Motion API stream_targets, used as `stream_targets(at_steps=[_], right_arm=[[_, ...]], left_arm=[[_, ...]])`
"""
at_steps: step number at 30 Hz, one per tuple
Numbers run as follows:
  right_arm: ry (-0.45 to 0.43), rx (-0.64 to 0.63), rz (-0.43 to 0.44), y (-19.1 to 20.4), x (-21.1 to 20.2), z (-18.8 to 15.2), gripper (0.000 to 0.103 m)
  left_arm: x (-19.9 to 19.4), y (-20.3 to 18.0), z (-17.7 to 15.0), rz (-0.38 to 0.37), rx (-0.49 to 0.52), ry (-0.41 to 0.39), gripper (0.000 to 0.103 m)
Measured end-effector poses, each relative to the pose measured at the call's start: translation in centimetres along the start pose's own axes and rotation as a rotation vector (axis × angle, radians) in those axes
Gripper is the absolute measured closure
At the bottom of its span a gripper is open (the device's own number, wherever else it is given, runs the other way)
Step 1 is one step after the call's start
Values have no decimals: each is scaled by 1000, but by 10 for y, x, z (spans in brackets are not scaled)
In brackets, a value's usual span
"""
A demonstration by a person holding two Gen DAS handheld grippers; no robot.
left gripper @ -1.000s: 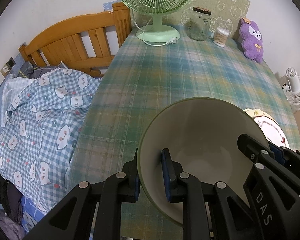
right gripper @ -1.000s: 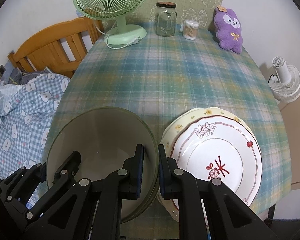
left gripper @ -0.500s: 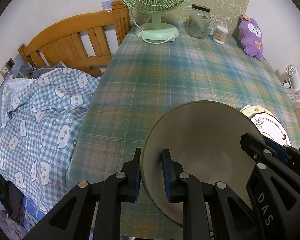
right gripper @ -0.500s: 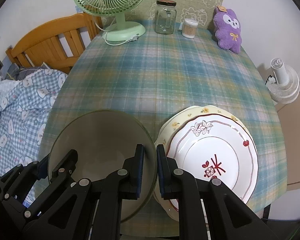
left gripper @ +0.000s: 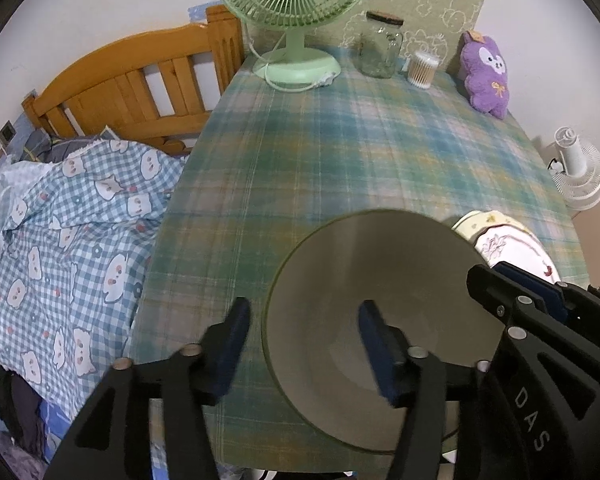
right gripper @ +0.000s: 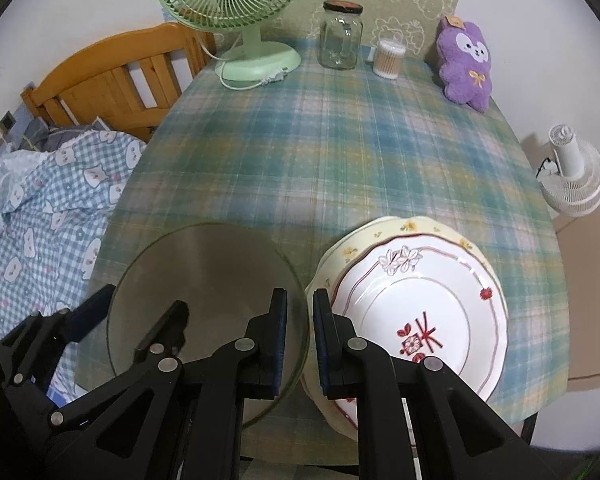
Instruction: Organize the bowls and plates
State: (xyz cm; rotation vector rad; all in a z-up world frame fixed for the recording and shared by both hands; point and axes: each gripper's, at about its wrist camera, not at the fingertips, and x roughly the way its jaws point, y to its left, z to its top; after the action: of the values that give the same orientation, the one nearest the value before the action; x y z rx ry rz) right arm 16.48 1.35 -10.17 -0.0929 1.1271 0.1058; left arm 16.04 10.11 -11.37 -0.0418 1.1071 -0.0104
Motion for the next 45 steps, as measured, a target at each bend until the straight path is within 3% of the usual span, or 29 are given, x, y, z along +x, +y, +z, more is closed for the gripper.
stream_targets(at_steps=[11,12,14,16,17,21,26,35,40,43,45], right_arm=[[-7,-12,128,-21,-7,8,84],[-5,-18,134,-23,-7,10,80],[-20,-20,140,-28,-10,11,51],[-40,-15,158,-32,-13,11,34],[-51,-16,166,-34,-14,11,33],[-40,-8,176,-36,-8,12,33],[-33,40,154,-36,2,10,25],[-17,126,67,-26,21,1,25],[2,199,85,-27,30,-4,25],[6,202,73,-22,33,-4,28],[15,197,69,-17,35,-3,35]], left_arm=[[-18,-12,7,19,6,-61,25],[-19,-13,8,31,2,-60,24],[-21,-15,9,47,-21,-59,23],[-21,-15,9,52,-47,-59,20],[-22,-14,9,53,-58,-63,20],[-20,-16,10,77,-55,-74,18],[-14,-11,9,42,-35,-69,18],[9,1,8,-10,27,-35,18],[18,6,5,-53,32,-21,20],[23,9,6,-73,33,-8,21],[25,9,6,-85,45,-6,23]])
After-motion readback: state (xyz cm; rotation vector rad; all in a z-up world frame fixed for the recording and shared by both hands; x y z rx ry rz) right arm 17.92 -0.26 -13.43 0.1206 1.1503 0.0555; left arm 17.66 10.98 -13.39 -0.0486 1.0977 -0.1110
